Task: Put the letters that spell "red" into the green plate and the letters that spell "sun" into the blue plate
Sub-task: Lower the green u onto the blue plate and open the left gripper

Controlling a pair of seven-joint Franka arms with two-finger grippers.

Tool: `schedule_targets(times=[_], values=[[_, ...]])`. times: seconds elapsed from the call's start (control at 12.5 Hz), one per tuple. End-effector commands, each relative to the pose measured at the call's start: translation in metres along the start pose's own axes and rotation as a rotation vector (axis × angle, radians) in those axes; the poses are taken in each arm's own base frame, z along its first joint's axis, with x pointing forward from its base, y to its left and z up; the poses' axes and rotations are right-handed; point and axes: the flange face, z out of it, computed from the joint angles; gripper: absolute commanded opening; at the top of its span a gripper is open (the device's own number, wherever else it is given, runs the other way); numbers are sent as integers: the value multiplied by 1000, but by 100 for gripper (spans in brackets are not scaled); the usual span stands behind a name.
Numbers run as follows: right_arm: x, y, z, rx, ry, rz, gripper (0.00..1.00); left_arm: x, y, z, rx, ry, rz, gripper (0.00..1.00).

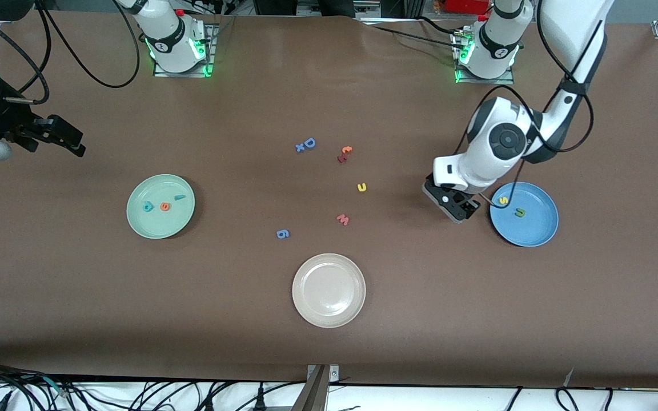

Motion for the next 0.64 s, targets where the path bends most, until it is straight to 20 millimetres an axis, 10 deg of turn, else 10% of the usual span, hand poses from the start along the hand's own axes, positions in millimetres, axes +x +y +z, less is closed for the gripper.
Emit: schedule_targets(times=[0.0,0.56], values=[[-8,-1,-2,16,-2,2,100,-2,-10,-37,43,72,-115,100],[-7,8,-4,16,-10,17,100,-24,-56,-64,85,62,-18,97]])
